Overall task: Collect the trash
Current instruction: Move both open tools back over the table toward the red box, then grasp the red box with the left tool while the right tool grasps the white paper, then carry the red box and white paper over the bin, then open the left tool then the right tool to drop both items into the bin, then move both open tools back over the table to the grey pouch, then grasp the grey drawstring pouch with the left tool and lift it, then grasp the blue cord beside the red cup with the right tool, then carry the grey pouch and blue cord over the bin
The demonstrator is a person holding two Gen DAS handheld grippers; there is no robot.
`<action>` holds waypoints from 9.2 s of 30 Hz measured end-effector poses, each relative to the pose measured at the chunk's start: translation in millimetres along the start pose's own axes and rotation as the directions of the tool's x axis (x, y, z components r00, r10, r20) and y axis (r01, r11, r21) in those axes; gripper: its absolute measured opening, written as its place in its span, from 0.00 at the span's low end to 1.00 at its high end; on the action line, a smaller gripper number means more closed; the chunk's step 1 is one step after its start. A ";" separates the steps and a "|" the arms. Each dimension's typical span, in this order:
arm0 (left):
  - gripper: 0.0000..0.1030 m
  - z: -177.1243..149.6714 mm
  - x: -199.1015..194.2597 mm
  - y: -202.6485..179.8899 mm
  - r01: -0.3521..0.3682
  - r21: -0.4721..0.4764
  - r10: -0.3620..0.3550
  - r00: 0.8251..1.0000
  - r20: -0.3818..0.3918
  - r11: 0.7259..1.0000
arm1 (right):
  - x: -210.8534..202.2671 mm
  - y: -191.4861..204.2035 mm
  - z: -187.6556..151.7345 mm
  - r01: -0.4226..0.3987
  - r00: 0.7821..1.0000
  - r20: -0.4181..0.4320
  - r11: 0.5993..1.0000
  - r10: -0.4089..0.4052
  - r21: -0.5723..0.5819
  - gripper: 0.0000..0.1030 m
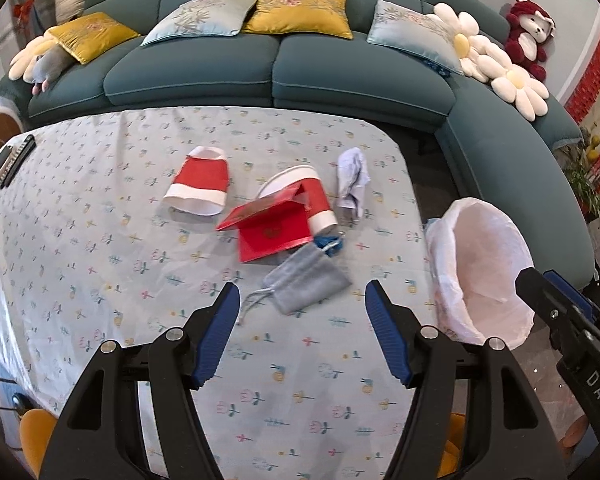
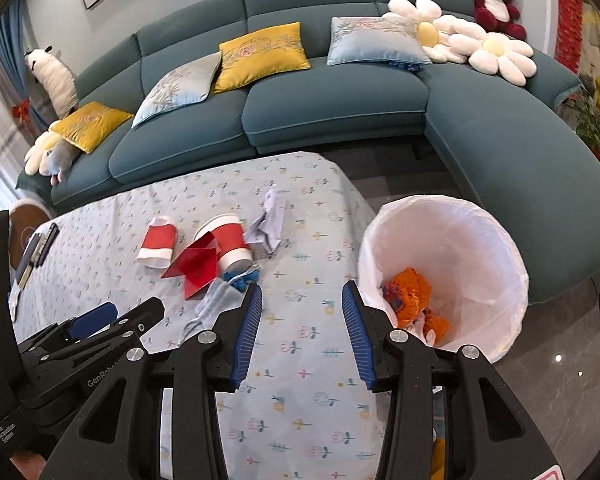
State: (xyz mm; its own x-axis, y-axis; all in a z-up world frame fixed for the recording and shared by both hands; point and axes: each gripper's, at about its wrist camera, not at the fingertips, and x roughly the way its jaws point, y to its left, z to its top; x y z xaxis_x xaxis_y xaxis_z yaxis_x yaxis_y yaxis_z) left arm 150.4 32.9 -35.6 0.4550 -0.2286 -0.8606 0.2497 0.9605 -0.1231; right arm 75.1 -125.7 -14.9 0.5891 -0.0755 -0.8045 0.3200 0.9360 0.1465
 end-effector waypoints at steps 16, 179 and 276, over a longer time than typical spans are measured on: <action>0.58 17.3 43.7 52.1 -0.017 0.048 0.017 1.000 0.000 0.999 | 57.3 36.6 13.6 -0.029 0.996 -0.082 0.999 0.026 -0.033 0.40; 0.87 -41.2 51.7 -47.1 -0.092 0.033 0.095 0.989 -0.111 0.995 | 14.2 -54.5 -20.4 -0.015 0.998 -0.062 0.996 0.020 0.083 0.50; 0.15 22.1 40.0 -42.7 0.040 0.008 -0.039 0.997 -0.060 0.999 | 78.3 -16.2 3.0 -0.070 0.988 -0.130 0.991 0.085 0.118 0.23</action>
State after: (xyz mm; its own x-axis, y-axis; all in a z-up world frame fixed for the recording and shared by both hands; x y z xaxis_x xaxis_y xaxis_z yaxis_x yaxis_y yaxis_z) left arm 176.8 -20.8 -53.9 0.3925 -0.2561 -0.8834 0.2748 0.9492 -0.1530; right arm 118.3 -147.8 -78.6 0.5124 0.0498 -0.8573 0.3632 0.8921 0.2689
